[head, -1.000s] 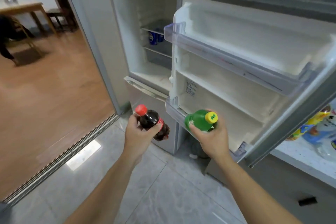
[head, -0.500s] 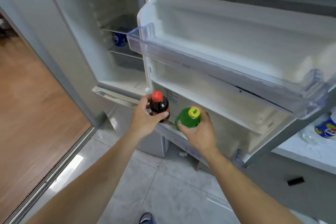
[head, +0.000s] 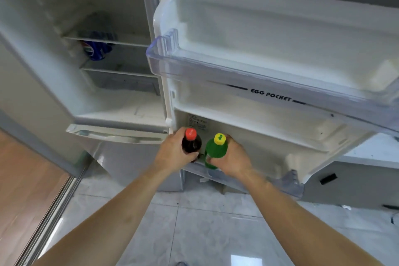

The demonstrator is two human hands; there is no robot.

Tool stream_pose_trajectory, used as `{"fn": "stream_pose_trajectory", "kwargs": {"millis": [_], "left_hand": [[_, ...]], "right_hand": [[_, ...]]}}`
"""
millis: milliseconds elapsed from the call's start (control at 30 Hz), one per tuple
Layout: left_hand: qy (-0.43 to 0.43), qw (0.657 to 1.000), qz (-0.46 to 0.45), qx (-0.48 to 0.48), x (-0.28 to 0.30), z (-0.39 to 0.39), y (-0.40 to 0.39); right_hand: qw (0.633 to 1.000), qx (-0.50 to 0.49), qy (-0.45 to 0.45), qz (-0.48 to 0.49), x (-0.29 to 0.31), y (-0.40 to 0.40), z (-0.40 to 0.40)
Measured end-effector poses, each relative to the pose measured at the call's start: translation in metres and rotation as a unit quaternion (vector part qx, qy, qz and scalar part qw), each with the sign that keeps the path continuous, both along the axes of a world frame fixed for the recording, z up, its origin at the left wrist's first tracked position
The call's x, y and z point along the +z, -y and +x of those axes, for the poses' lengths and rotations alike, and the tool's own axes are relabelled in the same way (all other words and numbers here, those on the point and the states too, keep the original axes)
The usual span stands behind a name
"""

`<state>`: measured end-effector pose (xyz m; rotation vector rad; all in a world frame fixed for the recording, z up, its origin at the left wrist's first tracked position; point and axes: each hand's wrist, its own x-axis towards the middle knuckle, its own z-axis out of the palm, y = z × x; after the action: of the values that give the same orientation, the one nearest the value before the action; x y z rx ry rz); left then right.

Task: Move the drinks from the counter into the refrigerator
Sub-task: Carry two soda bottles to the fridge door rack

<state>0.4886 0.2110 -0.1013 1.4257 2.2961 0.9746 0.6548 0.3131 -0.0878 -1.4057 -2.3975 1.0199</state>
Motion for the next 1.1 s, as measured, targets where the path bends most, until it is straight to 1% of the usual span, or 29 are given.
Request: {"fn": "stream_pose_trajectory", "kwargs": {"millis": [67, 200, 367, 500, 567, 633, 733, 833, 900, 1000, 1100], "left_hand": [[-0.006, 1.000, -0.010, -0.016, -0.004, -0.004, 0.000], [0.018, 0.999, -0.017, -0.028, -0.008, -0.003, 0.004], [0.043, 0.999, 0.014, -0.019, -0.009, -0.002, 0.014], [0.058, 0.997, 0.057, 0.012, -0.003, 0.005, 0.022], [0.053, 0.992, 0.103, 0.049, 0.001, 0.013, 0.026], [0.026, 0.983, 0.165, 0.077, 0.003, 0.025, 0.029], [0.002, 0.964, 0.253, 0.085, 0.006, 0.054, 0.030], [0.012, 0.954, 0.298, 0.045, 0.006, 0.093, 0.023], [0.014, 0.954, 0.299, 0.013, 0.003, 0.125, 0.019], [0.043, 0.955, 0.291, -0.042, 0.001, 0.188, 0.009], [0.094, 0.960, 0.249, -0.084, -0.005, 0.255, 0.004]], "right_hand": [[1.000, -0.009, 0.011, -0.008, -0.002, 0.003, -0.005], [1.000, -0.019, 0.018, -0.002, -0.005, 0.012, -0.015], [1.000, -0.024, 0.012, -0.004, -0.004, 0.015, -0.017], [0.999, -0.019, -0.035, -0.015, 0.000, 0.016, -0.009], [0.998, -0.019, -0.051, -0.006, 0.004, 0.019, 0.000], [0.997, -0.029, -0.070, 0.024, 0.008, 0.023, 0.013], [0.985, -0.060, -0.142, 0.072, 0.014, 0.033, 0.043], [0.970, -0.085, -0.202, 0.102, 0.018, 0.044, 0.082], [0.963, -0.110, -0.220, 0.109, 0.018, 0.050, 0.117], [0.948, -0.172, -0.243, 0.114, 0.012, 0.057, 0.189], [0.931, -0.255, -0.244, 0.099, 0.001, 0.065, 0.267]]}}
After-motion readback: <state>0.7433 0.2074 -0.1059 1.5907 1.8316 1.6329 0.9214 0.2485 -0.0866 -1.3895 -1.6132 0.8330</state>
